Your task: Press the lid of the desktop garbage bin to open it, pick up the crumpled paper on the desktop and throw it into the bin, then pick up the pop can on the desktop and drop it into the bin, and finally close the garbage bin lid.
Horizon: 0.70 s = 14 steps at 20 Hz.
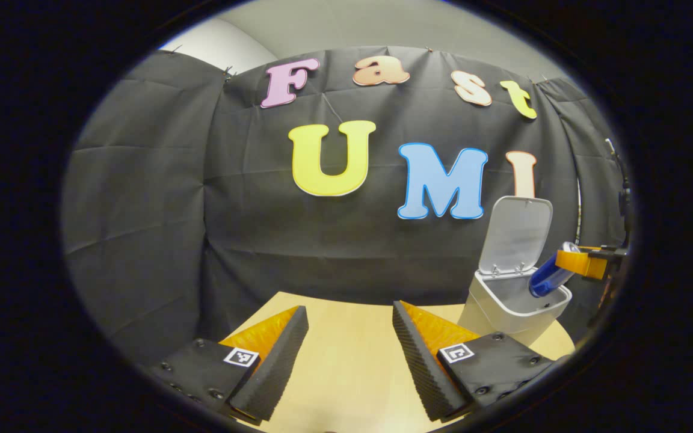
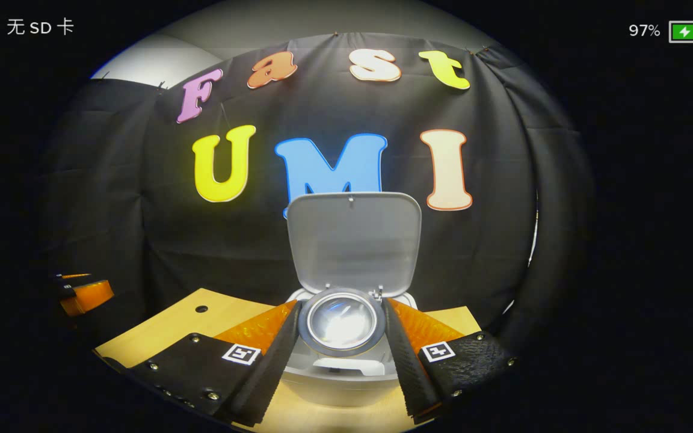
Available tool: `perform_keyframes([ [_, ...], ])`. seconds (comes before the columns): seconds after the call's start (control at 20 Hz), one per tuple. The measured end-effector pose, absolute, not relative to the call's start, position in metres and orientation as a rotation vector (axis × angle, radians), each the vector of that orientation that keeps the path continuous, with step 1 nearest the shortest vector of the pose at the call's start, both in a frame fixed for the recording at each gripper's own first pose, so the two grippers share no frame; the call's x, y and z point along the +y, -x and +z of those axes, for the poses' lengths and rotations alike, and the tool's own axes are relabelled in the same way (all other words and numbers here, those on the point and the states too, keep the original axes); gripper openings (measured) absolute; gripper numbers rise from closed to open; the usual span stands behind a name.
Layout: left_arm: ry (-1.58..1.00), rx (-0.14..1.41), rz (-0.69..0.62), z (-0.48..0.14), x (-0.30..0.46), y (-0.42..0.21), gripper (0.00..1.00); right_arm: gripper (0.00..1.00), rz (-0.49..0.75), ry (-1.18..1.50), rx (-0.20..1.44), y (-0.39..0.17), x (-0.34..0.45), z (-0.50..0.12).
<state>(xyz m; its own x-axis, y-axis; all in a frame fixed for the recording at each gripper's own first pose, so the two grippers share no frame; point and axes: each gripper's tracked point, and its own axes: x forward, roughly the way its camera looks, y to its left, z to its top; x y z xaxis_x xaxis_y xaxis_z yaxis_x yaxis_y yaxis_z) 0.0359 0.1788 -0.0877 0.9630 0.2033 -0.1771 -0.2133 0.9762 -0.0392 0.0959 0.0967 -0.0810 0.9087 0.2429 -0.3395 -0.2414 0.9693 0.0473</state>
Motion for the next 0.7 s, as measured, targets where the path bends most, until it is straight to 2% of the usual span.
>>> perform_keyframes([
  [0.7, 0.047, 0.181, 0.199, -0.089, 0.174, -0.043, 0.96, 0.84, 0.183, -0.049, 0.407, -0.100, 0.080, -0.105],
])
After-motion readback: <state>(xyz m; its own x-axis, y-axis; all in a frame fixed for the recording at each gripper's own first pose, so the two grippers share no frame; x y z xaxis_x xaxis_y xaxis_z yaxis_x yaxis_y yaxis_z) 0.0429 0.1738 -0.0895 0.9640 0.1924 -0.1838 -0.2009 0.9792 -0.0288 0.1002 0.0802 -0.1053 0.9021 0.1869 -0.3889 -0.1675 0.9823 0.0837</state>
